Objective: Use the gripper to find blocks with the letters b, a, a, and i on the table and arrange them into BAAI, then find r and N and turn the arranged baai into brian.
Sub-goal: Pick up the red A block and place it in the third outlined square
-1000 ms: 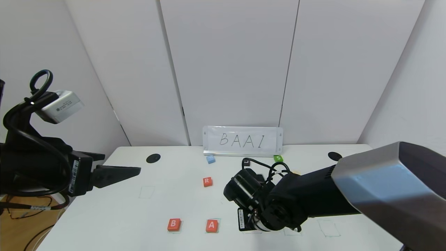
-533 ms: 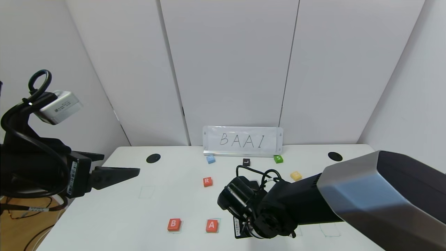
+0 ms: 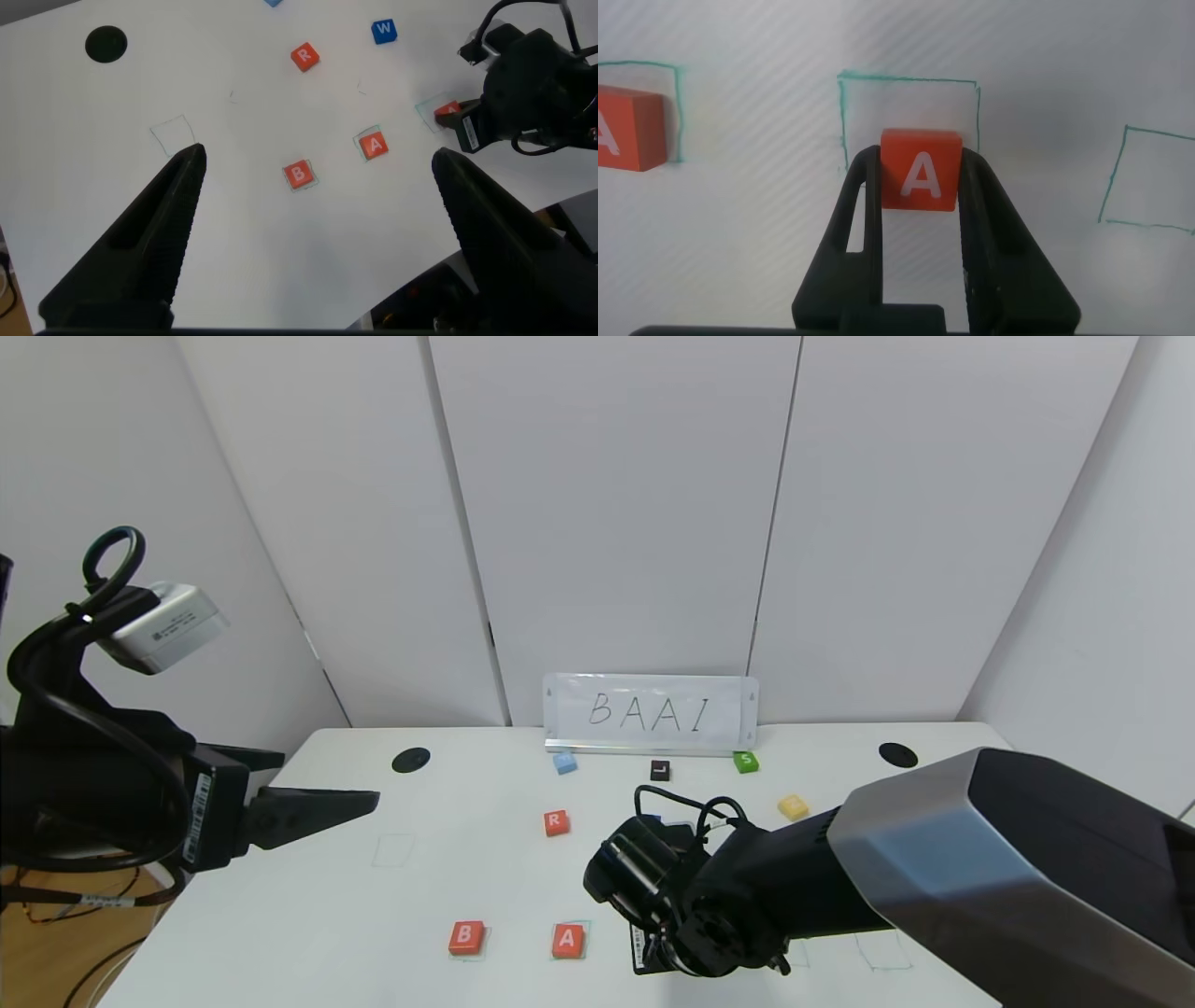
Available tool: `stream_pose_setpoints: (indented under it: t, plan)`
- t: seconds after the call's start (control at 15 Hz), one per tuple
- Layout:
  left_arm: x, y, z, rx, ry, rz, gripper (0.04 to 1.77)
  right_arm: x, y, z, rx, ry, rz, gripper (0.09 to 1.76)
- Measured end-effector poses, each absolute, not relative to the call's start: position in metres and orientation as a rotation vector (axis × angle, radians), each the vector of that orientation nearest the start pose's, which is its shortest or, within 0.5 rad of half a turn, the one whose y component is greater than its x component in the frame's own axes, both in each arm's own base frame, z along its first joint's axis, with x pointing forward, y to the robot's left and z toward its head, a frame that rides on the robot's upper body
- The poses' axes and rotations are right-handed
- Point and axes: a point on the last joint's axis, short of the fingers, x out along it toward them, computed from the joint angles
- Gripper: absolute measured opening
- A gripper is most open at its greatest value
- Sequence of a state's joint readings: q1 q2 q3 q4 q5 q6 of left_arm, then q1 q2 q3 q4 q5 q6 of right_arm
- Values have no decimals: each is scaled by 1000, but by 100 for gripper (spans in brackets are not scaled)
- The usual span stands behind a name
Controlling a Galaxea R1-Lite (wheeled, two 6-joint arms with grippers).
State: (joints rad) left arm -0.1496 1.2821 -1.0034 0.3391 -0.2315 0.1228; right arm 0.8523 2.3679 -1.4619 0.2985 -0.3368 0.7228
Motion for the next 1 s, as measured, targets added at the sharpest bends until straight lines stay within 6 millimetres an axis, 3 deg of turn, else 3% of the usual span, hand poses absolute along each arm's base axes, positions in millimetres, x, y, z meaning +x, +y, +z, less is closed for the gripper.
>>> stream_pose_setpoints:
  t: [1.0]
  plan:
    - [183, -33, 253, 82, 598, -427, 172, 280, 312, 21, -3, 1081, 53, 54]
